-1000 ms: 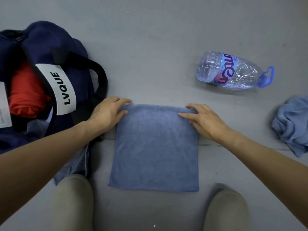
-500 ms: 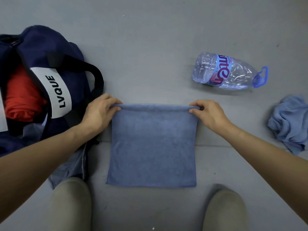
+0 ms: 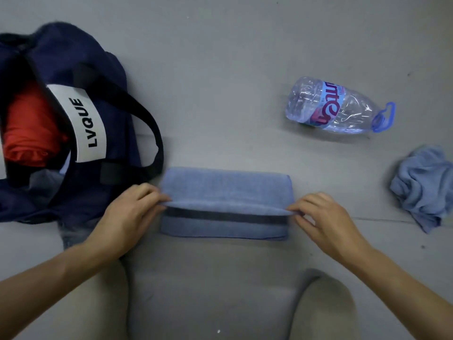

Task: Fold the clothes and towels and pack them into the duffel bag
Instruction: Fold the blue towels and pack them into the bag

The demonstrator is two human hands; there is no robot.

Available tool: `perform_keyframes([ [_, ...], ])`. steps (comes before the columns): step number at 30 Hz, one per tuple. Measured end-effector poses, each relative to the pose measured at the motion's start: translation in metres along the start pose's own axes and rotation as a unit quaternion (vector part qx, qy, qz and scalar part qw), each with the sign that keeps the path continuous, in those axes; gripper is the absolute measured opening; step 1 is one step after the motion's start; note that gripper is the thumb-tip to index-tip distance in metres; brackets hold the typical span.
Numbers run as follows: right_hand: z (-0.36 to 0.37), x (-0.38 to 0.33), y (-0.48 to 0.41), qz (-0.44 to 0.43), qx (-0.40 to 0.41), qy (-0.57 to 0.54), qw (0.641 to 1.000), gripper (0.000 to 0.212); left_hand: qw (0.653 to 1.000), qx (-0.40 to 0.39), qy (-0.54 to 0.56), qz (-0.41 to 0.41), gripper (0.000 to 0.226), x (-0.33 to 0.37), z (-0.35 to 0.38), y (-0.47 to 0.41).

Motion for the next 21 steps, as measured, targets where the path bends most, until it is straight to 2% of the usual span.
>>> perform_keyframes([
  [3,0.039,-0.012,0.031,-0.018,-0.065,0.016,0.998,0.009,0.996,-0.059,-0.057,0.037,0.034,-0.009,0.031,0.031],
  [7,0.059,-0.025,0.034,-0.026,-0.135,-0.004,0.99,0.027,0.982,-0.114,-0.135,0.074,0.038,-0.01,0.056,0.043],
  [12,0.037,-0.031,-0.01,-0.066,-0.092,0.028,0.993,0.029,0.981,-0.066,-0.157,0.098,0.047,0.03,0.051,0.024],
  [14,0.041,-0.031,-0.026,-0.1,-0.083,0.048,0.99,0.027,0.979,-0.072,-0.175,0.076,0.055,0.043,0.059,0.016],
  [18,0.065,-0.024,-0.043,-0.132,-0.143,0.083,0.977,0.049,0.969,-0.11,-0.219,0.006,0.069,0.05,0.077,0.001],
  [21,0.07,-0.022,-0.041,-0.114,-0.156,0.094,0.977,0.058,0.967,-0.083,-0.239,0.009,0.072,0.05,0.078,-0.015],
])
Point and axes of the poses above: each hand's wrist, its own y-axis away from the middle knuckle, its own z-axis out of the palm, x = y × z, the point moved 7 cm from there along -y, towards the middle knuckle, and after that the axes turned 12 degrees about -z, right-handed, at the moved point
